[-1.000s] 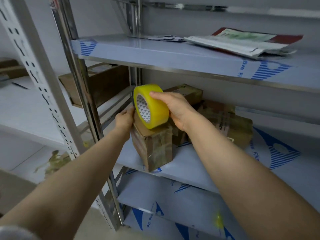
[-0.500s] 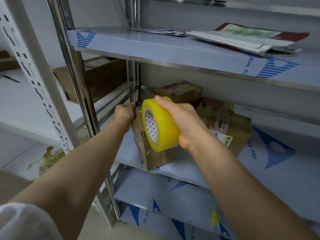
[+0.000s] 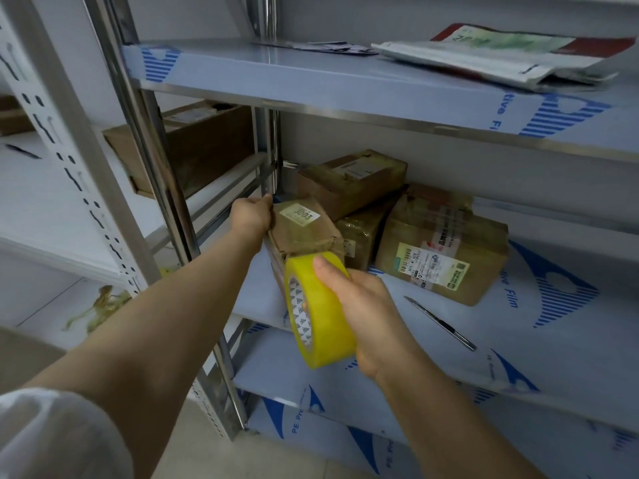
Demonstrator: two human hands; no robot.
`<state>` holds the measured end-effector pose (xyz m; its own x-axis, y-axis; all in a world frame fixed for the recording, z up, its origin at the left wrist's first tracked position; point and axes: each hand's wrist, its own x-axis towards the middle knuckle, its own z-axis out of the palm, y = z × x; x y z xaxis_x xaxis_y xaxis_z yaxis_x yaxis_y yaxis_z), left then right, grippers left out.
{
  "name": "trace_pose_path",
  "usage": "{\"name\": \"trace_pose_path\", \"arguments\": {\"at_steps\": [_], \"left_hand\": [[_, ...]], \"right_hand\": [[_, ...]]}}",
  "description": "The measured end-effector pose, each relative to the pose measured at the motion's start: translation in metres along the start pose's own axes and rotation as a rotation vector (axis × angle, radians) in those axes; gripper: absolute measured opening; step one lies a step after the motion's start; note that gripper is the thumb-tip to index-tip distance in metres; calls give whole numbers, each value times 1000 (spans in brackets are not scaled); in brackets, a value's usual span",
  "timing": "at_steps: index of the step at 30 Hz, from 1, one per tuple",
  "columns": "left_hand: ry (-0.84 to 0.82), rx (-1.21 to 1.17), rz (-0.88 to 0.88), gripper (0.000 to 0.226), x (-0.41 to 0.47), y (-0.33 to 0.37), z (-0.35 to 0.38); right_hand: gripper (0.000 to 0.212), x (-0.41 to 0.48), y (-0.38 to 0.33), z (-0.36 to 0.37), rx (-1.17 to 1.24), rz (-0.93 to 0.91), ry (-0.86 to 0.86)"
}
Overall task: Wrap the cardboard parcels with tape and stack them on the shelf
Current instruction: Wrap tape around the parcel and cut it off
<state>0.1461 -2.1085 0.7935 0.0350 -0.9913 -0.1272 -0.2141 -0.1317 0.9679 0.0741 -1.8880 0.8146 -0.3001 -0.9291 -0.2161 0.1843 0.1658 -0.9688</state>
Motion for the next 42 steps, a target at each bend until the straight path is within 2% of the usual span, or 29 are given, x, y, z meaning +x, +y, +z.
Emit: {"name": "trace_pose_path", "arguments": {"at_steps": [5,9,11,14,15,18,19,23,25,27,29,31,34,36,39,42], "left_hand": [[7,35,13,35,2,0,0],[-18,82,26,34,2,-1,0],[-3,297,104,31,0,3,-3],[65,822,380,31,-12,21,-7],[20,953,460,43,-18,25,-5],[-291,1177,505,108,-48,19,3],[-347,1213,547,115,-57,11,5],[-413,1191,724,102,-61,0,-9],[-550,995,762,89,-51,4,-25],[-657,856,855,85,-46,0,-42],[-579,843,1023,80,-47,-16,-51],[-472,829,1085,70,-50,-26,-49],[-438,857,1061,65,-55,-20,-41],[-458,846,974,61,-57,-11,-40],[-550,704,717,50,-58,8,-39],[-642,502,396,18,-52,21,-41]], "right_hand": [[19,3,38,-3,-58,23,64],[30,10,50,0,-135,-21,86],[28,15,50,0,-139,-19,89],[17,21,49,-5,-112,14,89],[17,23,48,-6,-102,23,86],[17,26,47,-9,-90,33,73],[17,28,46,-9,-88,34,66],[20,33,42,-12,-58,18,13],[20,35,40,-13,-65,15,17],[19,39,39,-15,-65,21,24],[18,42,39,-14,-56,28,23],[17,44,37,-11,-47,34,37],[18,42,28,-13,-28,54,42],[21,35,12,-21,-23,40,-17],[32,23,-26,-37,-17,-4,-211],[48,30,-57,-43,-52,-90,-323]]}}
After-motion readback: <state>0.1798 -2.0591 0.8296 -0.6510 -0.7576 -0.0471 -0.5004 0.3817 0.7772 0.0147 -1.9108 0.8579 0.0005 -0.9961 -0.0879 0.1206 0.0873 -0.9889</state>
